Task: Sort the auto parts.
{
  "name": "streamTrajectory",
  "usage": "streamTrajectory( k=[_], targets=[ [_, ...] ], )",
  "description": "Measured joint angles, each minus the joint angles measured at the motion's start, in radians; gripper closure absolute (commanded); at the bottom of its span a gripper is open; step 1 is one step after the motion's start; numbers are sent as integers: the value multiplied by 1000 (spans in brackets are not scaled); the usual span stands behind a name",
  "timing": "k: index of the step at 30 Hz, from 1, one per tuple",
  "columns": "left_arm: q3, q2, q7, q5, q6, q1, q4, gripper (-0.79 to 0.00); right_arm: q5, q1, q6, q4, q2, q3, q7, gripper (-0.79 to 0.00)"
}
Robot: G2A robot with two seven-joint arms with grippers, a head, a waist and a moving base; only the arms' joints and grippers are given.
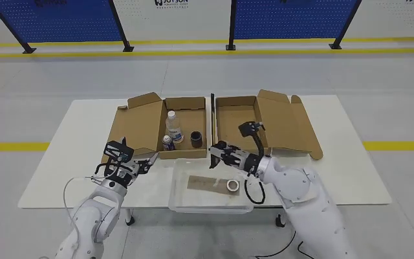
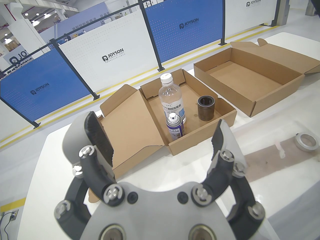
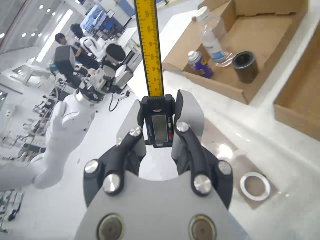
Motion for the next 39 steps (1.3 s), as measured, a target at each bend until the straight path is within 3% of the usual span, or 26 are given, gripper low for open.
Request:
streamTrajectory(
  k=[7,15,27,39],
  targets=[
    [0,0,0,0,0,0,0,-785,-182,54,224,-14,3,31,-67,0],
    [0,0,0,0,0,0,0,-785,-290,164,416,107,-3,38,-79,0],
    [0,0,0,0,0,0,0,-785,-381,328,480,411,-21,-44,19,0],
    [0,0,0,0,0,0,0,-785,-360,387,458,602,-42,-84,11,0]
  ],
)
